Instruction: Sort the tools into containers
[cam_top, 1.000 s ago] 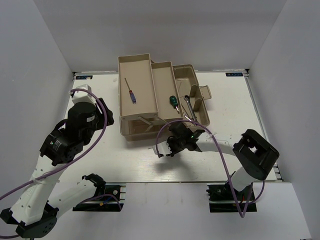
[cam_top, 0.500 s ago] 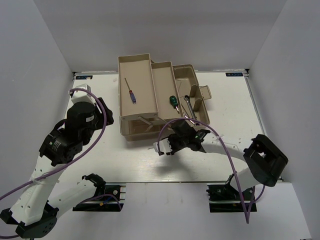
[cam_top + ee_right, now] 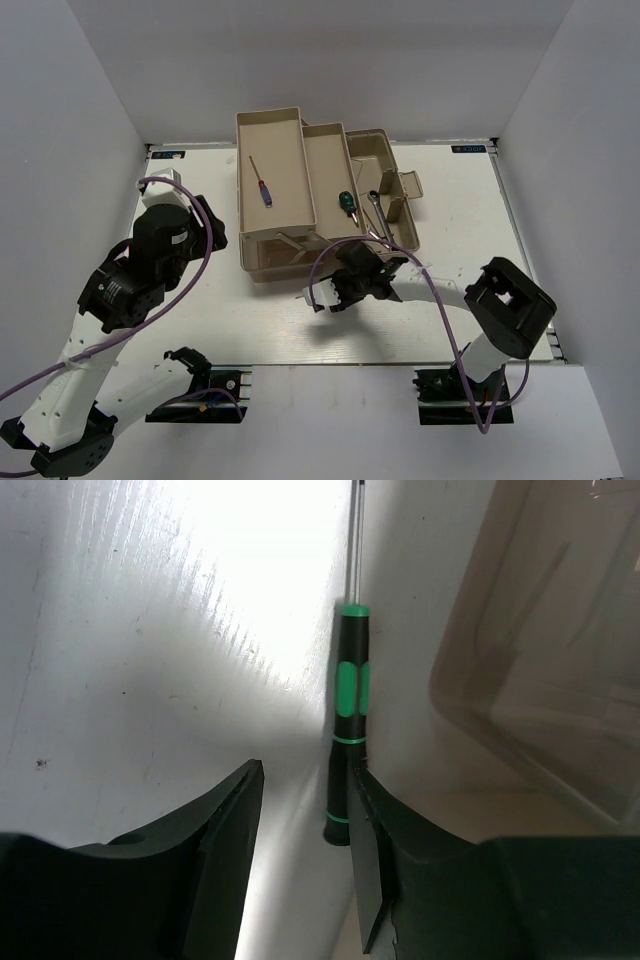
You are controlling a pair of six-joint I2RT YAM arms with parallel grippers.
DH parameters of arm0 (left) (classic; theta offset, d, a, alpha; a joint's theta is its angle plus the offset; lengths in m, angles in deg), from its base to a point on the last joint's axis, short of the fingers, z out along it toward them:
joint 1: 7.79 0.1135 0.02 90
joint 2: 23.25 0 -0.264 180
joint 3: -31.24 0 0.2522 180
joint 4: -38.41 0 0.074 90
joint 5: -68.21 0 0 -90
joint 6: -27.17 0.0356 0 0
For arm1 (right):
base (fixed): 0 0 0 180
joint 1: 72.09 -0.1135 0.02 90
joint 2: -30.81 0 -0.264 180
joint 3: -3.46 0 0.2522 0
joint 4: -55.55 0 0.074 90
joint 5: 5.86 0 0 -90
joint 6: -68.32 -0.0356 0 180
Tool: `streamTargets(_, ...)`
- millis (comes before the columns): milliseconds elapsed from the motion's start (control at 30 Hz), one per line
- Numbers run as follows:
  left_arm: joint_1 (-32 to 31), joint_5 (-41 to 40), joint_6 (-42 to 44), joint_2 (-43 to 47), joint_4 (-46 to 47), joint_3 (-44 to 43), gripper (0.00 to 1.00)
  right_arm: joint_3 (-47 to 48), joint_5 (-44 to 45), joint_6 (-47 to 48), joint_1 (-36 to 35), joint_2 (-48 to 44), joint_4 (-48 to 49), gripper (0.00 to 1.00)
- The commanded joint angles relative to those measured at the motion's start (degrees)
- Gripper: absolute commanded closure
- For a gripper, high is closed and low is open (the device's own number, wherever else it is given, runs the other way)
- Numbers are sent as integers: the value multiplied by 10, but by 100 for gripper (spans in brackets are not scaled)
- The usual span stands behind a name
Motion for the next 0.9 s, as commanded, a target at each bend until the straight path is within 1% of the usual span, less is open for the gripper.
streamTargets(0,3,-4,-3,6,-3,-12,27,19,-2,11,5,5,7,54)
streamTargets(300,3,-4,-3,6,-3,-12,27,10,-26,9,8,-22,-9,54)
streamTargets(433,3,-4,-3,6,-3,-12,27,-2,-31,0,8,-41,29,54)
streamTargets(600,3,-4,-3,6,2,-12,27,8,-14,-5,8,-22,49,54)
streamTargets(800,3,-4,-3,11,-3,-12,27,36,-6,5,9,16,21,53)
streamTargets(867,3,-4,-3,11,-3,-12,27,40,2,9,8,22,25,53)
